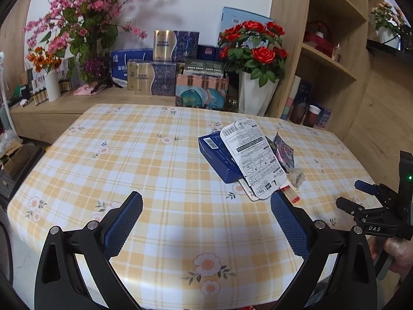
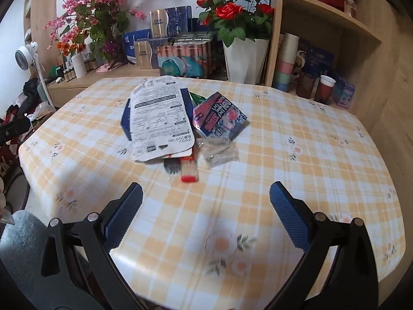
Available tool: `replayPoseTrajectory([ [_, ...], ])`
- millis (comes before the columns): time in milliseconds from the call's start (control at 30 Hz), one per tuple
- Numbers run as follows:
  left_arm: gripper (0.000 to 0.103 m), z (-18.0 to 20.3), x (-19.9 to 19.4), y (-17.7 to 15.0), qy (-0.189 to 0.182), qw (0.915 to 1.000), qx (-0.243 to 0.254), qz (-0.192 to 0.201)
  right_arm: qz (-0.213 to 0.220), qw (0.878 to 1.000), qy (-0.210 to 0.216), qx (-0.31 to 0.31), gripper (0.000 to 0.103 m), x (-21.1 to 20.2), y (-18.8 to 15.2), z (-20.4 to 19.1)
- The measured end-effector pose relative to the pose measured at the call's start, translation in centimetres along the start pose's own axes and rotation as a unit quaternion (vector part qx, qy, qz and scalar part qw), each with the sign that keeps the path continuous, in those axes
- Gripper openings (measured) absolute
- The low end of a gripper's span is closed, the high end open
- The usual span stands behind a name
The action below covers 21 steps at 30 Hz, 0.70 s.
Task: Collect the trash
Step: 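Grasp the white printed card packaging with the left tool and lift it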
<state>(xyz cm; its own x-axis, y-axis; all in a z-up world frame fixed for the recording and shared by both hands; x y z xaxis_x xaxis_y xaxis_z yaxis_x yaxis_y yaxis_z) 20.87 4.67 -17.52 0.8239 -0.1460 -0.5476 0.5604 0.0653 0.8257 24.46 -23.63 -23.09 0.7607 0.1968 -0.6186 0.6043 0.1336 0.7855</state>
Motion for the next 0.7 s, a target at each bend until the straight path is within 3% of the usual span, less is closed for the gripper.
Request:
replayPoseTrajectory([
  [167,0.097,1.3,3.4,1.1,-0.018,0.9997,0.008,-0.013,-0.003,1.0,0.006,0.02,0.097,2.6,1.3,1.4],
  [267,0.078,2.7,6.0,2.6,-0.066,0.9974,0.008,-0.028,-0.005,0.999,0.014,0.035,0.097,3.6,1.6,2.0],
  [367,0.078,3.4,8.9,4.8,-0.107,0.9935,-0.004,-0.039,-0.01,0.998,0.021,0.055,0.097,4.8,1.6,2.5],
  [433,0.077,3.5,11.0,5.7,-0.115,0.9923,-0.009,-0.044,-0.017,0.997,0.026,0.066,0.097,5.5,1.5,2.8],
  [500,0.069,3.5,13.0,6.1,-0.122,0.991,-0.015,-0.054,-0.02,0.997,0.028,0.072,0.097,6.0,1.4,2.9],
  [600,0.064,3.1,16.4,6.2,-0.132,0.9878,-0.034,-0.076,-0.024,0.996,0.029,0.078,0.097,6.5,1.2,3.3],
  [700,0.064,2.3,19.0,6.3,-0.129,0.9863,-0.06,-0.084,-0.027,0.996,0.03,0.083,0.097,6.8,1.0,3.6],
])
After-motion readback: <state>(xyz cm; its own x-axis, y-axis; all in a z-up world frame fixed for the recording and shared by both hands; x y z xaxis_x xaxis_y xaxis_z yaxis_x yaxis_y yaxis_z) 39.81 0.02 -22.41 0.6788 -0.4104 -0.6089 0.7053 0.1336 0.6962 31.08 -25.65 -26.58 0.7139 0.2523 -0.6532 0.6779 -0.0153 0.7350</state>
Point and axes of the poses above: each gripper's, at about its wrist camera, not at the fingertips, and x roughly the way its jaws point, z to its right, y to its top, the point moved 2 cm from there along x, roughly the way its jaws point, and after that the axes turned 3 degrees about z, right-handed, at the moved point
